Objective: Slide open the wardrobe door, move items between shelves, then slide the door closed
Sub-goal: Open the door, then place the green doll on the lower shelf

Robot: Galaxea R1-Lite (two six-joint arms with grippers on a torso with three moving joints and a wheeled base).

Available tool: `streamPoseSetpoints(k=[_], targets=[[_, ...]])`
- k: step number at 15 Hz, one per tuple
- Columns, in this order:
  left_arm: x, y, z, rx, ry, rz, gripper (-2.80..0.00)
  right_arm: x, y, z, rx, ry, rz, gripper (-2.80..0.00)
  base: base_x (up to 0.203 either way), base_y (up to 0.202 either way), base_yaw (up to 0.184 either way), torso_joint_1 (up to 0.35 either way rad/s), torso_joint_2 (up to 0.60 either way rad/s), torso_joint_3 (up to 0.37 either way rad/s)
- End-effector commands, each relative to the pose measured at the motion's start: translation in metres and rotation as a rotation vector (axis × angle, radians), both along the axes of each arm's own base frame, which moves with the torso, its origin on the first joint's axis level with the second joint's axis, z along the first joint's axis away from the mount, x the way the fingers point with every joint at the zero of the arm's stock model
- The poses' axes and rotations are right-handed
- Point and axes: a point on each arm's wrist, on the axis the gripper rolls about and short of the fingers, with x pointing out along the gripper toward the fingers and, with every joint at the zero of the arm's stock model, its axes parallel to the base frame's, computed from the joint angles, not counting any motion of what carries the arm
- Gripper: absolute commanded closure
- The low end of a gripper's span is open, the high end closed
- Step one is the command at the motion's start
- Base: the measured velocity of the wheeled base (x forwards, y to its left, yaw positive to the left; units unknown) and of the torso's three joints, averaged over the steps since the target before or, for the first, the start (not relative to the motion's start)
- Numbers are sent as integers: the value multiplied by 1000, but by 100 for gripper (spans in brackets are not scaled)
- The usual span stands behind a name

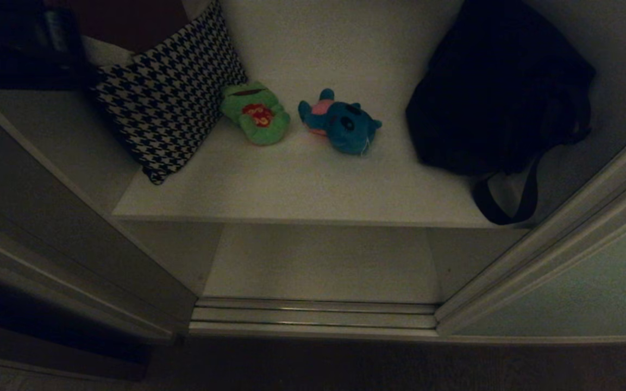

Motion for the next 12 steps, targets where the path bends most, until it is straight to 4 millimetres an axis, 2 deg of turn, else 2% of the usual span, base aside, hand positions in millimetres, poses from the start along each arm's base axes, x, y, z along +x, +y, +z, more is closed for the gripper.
streamPoseSetpoints(k=[1,4,7,10,12], targets=[[70,-18,-34,0,127,-38,-280,0,0,0,-1,-2,1,0,0,0,0,0,0,0],[100,-40,-35,-63,133,-83,-280,0,0,0,-1,-2,1,0,0,0,0,0,0,0],[129,-54,-53,-83,171,-99,-280,0,0,0,0,-2,1,0,0,0,0,0,0,0],[161,-69,-69,-100,101,-1,-280,0,0,0,-1,-2,1,0,0,0,0,0,0,0],[174,-75,-78,-105,73,35,-280,0,0,0,-1,-2,1,0,0,0,0,0,0,0]])
